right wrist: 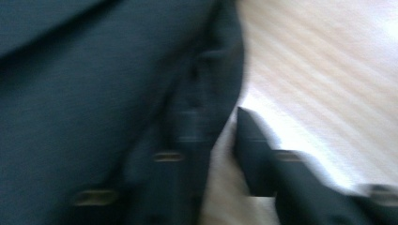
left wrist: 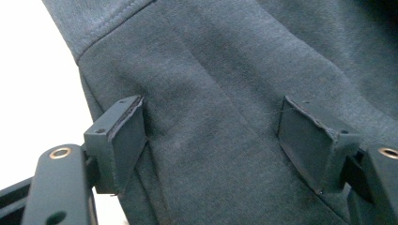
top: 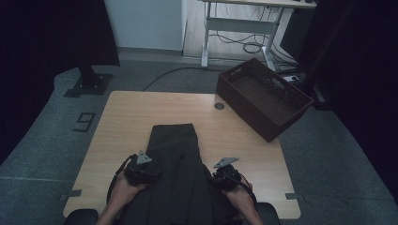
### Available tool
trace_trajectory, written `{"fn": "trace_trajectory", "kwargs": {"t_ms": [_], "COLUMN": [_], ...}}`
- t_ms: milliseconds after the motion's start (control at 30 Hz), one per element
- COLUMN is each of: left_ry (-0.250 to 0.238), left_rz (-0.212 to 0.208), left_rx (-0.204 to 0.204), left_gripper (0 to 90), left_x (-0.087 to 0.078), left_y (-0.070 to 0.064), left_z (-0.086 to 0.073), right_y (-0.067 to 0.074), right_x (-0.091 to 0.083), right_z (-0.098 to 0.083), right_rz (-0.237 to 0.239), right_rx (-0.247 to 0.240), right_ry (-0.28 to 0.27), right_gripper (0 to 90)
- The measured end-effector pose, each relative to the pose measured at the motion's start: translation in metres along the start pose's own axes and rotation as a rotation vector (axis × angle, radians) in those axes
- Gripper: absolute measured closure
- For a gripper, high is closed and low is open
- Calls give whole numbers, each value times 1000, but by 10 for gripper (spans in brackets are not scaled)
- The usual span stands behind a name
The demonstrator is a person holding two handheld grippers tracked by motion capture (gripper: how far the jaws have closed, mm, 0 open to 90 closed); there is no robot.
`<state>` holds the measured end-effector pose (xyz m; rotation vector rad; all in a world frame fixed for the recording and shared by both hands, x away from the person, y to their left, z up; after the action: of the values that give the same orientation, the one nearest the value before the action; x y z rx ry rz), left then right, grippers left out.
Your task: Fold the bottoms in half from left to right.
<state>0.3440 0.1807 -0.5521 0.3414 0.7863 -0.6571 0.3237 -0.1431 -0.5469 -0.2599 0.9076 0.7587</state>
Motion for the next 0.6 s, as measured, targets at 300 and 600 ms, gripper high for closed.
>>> {"fn": "trace_trajectory", "kwargs": {"t_ms": [300, 600], "left_ry": [-13, -30], "left_rz": [14, 15], "left_rx": [-39, -83], "left_gripper": [240, 224], "left_x": [13, 25], "left_y": [14, 26], "left_z": [11, 20], "right_y": [-33, -44], "right_x": [-6, -28], "right_z": [-1, 14], "right_rz": [-228, -101], "right_rx": [11, 119], "right_ry": [27, -84], "right_gripper": [897, 531]}}
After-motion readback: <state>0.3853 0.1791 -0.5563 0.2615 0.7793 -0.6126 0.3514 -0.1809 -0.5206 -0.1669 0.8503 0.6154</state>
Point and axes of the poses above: each handheld gripper's, and its own axes: x roughly forward along the jaws, z roughly out of its top, y roughly to its left, the point moved 2 cm from there along x, roughly forward along the jaws, and after that the axes turned 3 degrees about x, right-handed, at the moved point
